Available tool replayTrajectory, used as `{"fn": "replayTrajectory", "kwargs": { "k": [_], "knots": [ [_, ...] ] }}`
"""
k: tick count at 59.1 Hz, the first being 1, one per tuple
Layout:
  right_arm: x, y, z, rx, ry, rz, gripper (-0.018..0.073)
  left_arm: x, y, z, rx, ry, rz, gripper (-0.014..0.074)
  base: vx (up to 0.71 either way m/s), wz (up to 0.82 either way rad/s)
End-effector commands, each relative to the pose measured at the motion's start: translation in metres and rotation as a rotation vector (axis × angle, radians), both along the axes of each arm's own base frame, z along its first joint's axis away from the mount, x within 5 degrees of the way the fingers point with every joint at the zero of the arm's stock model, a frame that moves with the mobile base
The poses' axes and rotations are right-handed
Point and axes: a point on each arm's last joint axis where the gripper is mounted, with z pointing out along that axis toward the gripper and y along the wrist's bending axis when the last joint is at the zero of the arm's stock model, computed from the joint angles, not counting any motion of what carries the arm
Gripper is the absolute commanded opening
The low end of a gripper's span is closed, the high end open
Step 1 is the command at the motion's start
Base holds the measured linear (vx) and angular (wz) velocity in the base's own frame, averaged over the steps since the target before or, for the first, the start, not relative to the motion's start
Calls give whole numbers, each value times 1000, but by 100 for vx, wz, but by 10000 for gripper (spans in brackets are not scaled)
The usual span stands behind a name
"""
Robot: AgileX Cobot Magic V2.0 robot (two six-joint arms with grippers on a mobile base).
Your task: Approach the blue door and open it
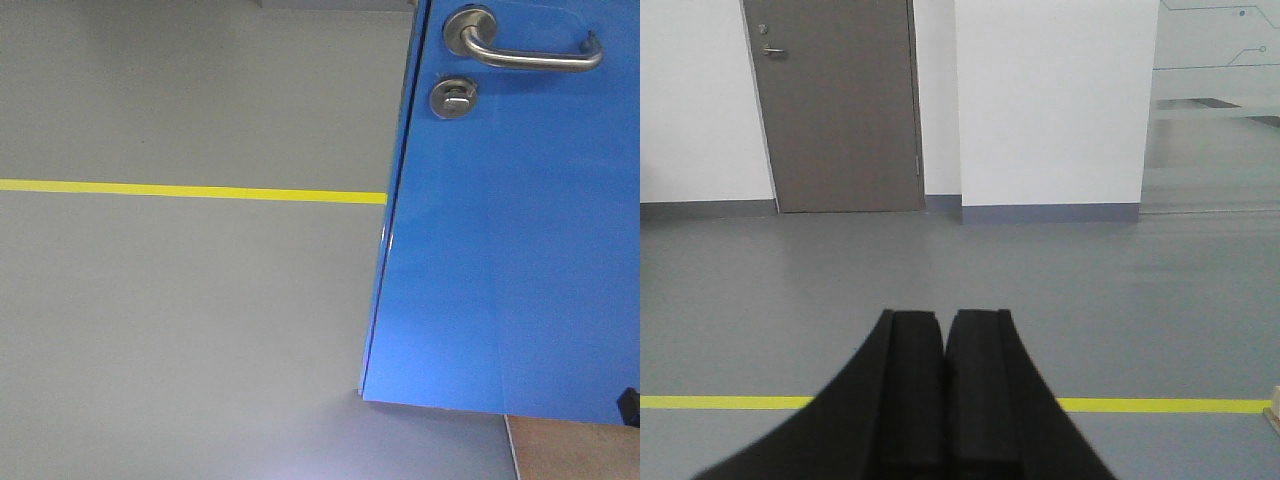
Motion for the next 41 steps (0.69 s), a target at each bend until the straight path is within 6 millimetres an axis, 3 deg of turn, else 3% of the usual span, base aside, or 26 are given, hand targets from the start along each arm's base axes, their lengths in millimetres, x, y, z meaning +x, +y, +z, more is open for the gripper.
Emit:
{"fn": "replayTrajectory", "kwargs": {
  "k": [1, 41],
  "knots": [
    [-6, 1, 9, -33, -137, 6, -1, -3, -1, 18, -3, -124, -14, 73, 0, 0],
    [-11, 2, 9, 9, -156, 1, -1, -3, -1, 18, -4, -120, -14, 73, 0, 0]
  ]
}}
